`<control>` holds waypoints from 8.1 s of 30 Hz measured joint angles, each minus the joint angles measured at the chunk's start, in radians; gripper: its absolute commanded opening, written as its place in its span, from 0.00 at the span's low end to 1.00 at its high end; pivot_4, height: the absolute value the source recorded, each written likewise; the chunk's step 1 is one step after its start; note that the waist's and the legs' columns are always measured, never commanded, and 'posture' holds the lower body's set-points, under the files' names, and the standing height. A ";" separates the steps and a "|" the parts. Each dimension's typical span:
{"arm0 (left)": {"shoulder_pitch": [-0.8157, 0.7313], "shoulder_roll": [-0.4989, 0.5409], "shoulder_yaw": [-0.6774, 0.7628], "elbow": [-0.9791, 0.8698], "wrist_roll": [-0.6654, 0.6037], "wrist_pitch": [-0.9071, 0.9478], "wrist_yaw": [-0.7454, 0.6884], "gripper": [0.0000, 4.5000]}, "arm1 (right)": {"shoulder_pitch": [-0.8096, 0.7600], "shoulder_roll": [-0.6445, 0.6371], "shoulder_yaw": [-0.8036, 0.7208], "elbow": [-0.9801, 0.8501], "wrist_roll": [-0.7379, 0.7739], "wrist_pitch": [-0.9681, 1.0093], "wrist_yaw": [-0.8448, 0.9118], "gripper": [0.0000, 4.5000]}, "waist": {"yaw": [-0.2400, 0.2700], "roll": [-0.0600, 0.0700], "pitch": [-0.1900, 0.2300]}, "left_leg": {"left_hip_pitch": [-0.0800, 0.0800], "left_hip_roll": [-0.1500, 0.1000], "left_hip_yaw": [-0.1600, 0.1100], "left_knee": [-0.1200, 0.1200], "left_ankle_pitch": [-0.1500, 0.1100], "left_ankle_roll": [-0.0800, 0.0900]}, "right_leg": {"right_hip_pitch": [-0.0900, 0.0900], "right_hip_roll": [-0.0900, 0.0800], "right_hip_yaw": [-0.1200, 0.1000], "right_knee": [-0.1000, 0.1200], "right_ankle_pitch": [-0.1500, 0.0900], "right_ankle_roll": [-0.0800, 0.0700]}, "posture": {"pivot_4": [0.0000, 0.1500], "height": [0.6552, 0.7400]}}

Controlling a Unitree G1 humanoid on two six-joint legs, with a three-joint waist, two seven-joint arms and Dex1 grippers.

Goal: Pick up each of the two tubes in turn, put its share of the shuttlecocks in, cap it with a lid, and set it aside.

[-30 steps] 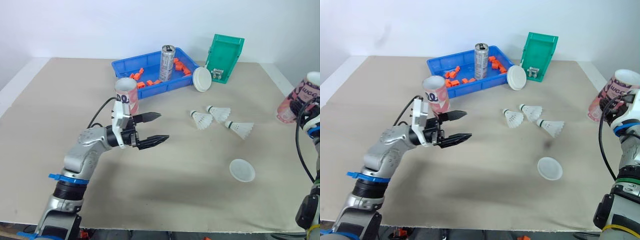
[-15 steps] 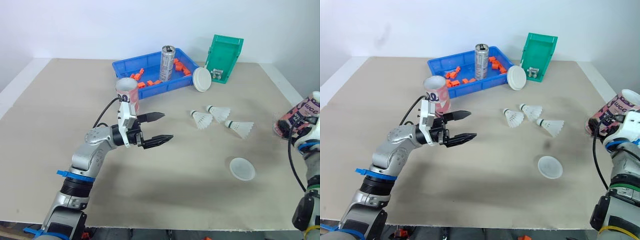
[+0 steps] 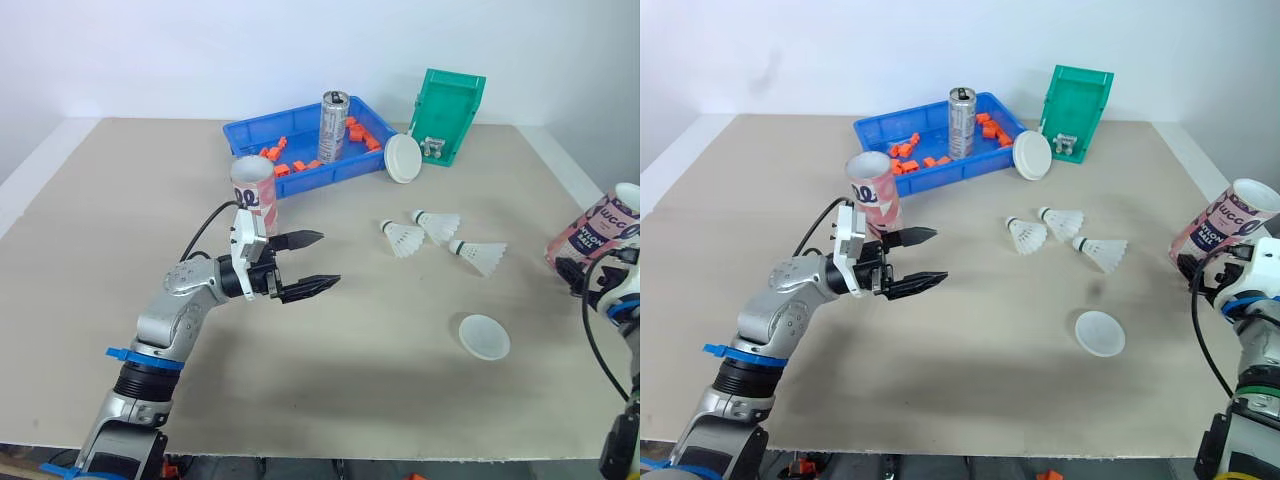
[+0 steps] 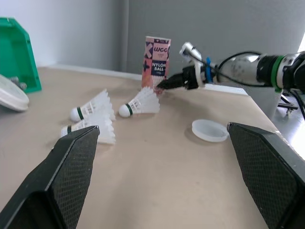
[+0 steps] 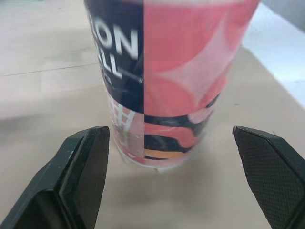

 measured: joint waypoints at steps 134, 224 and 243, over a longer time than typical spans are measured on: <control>-0.132 0.483 -0.077 0.297 0.433 -0.118 -0.501 0.63 | 0.005 0.451 0.495 -1.012 0.011 0.174 -0.005 0.01 | -0.006 0.000 -0.002 | -0.002 0.001 -0.009 -0.005 0.002 0.002 | -0.001 0.001 -0.008 0.001 -0.004 -0.004 | 1.00 1.00; -0.202 0.411 -0.165 0.363 0.416 -0.094 -0.501 0.63 | 0.239 0.094 0.128 -0.518 0.069 0.152 0.293 0.01 | 0.027 0.012 -0.011 | -0.001 -0.019 -0.010 0.004 -0.005 0.015 | 0.014 -0.016 -0.005 0.000 -0.015 0.007 | 1.00 1.00; -0.222 0.394 -0.163 0.386 0.428 -0.098 -0.519 0.63 | -0.149 0.082 0.606 -1.223 0.170 0.283 0.485 0.01 | 0.027 0.014 -0.010 | -0.004 -0.020 -0.011 0.006 -0.005 0.015 | 0.013 -0.017 -0.006 -0.002 -0.015 0.009 | 1.00 1.00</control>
